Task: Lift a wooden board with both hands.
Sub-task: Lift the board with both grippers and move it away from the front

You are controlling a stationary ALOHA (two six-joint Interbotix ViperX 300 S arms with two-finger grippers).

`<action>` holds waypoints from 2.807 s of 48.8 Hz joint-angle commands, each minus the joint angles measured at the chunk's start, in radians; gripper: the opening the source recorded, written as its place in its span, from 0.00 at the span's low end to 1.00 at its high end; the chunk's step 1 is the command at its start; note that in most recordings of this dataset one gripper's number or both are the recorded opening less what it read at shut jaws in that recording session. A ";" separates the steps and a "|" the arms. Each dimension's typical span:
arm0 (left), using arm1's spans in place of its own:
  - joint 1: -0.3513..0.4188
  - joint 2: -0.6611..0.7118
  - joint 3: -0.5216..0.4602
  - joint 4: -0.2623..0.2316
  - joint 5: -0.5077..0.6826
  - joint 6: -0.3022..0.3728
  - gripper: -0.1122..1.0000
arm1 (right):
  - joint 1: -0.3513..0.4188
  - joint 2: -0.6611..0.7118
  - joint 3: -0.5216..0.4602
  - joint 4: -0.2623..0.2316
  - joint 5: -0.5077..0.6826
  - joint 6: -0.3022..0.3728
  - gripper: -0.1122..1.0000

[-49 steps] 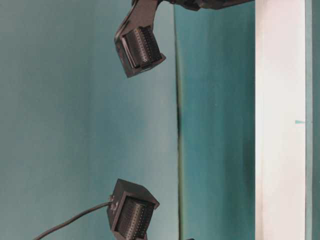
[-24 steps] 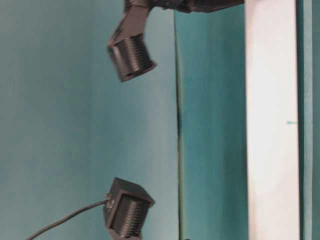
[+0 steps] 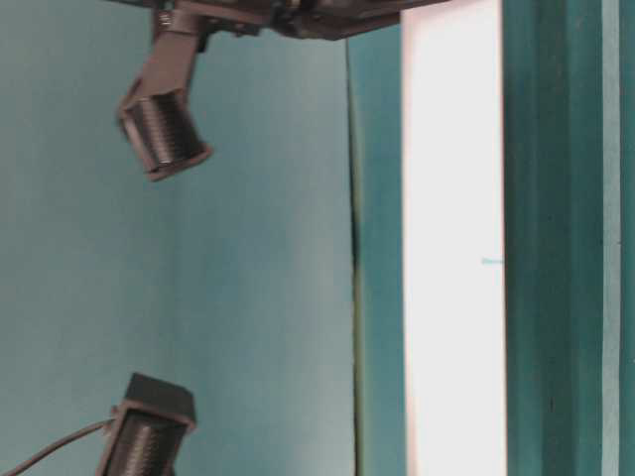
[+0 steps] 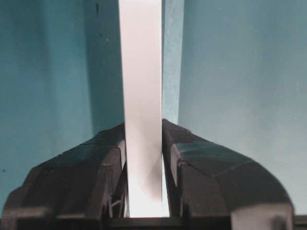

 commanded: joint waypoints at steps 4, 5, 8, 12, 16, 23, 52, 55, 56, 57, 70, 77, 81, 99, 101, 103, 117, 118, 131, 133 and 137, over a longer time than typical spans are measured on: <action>-0.003 -0.031 -0.026 0.000 0.023 0.002 0.26 | -0.012 -0.023 -0.035 -0.002 0.046 -0.002 0.30; -0.003 -0.032 -0.031 0.000 0.026 0.002 0.26 | -0.012 -0.025 -0.037 0.000 0.052 -0.002 0.30; -0.003 -0.034 -0.046 0.000 0.040 0.002 0.26 | -0.012 -0.026 -0.044 -0.002 0.069 -0.002 0.30; -0.002 -0.035 -0.078 0.000 0.071 0.003 0.26 | -0.011 -0.031 -0.055 -0.002 0.087 0.000 0.30; -0.002 -0.035 -0.109 0.000 0.103 0.017 0.26 | -0.012 -0.032 -0.069 0.000 0.101 -0.002 0.30; -0.002 -0.037 -0.158 0.000 0.179 0.048 0.26 | -0.011 -0.041 -0.095 0.000 0.141 0.000 0.30; 0.023 -0.104 -0.314 0.000 0.405 0.057 0.26 | -0.012 -0.110 -0.258 -0.002 0.397 -0.002 0.30; 0.023 -0.107 -0.336 0.000 0.422 0.060 0.26 | -0.012 -0.110 -0.279 -0.002 0.422 -0.002 0.30; 0.023 -0.107 -0.344 0.000 0.426 0.061 0.26 | -0.012 -0.110 -0.287 -0.002 0.428 -0.002 0.30; 0.023 -0.109 -0.356 0.000 0.436 0.063 0.26 | -0.012 -0.110 -0.293 -0.002 0.436 0.000 0.30; 0.032 -0.114 -0.468 0.006 0.555 0.089 0.26 | -0.015 -0.118 -0.385 0.000 0.549 0.003 0.30; 0.037 -0.114 -0.517 0.006 0.597 0.095 0.26 | -0.023 -0.126 -0.431 0.000 0.609 0.008 0.30; 0.038 -0.114 -0.532 0.009 0.612 0.095 0.26 | -0.029 -0.129 -0.460 -0.002 0.635 0.008 0.30; 0.049 -0.109 -0.653 0.012 0.719 0.098 0.26 | -0.037 -0.129 -0.571 -0.018 0.739 0.008 0.30; 0.049 -0.109 -0.663 0.012 0.724 0.103 0.26 | -0.037 -0.129 -0.575 -0.020 0.744 0.008 0.30; 0.049 -0.107 -0.670 0.012 0.730 0.107 0.26 | -0.037 -0.129 -0.581 -0.020 0.747 0.009 0.30; 0.058 -0.091 -0.744 0.012 0.764 0.121 0.26 | -0.037 -0.123 -0.653 -0.020 0.758 0.011 0.30; 0.058 -0.089 -0.752 0.012 0.767 0.121 0.26 | -0.037 -0.123 -0.660 -0.020 0.761 0.011 0.30; 0.061 -0.084 -0.807 0.012 0.775 0.120 0.26 | -0.040 -0.123 -0.727 -0.020 0.781 0.040 0.30; 0.061 -0.084 -0.807 0.012 0.776 0.120 0.26 | -0.040 -0.123 -0.729 -0.020 0.781 0.040 0.30; 0.061 -0.086 -0.808 0.012 0.776 0.120 0.26 | -0.041 -0.123 -0.729 -0.020 0.779 0.040 0.30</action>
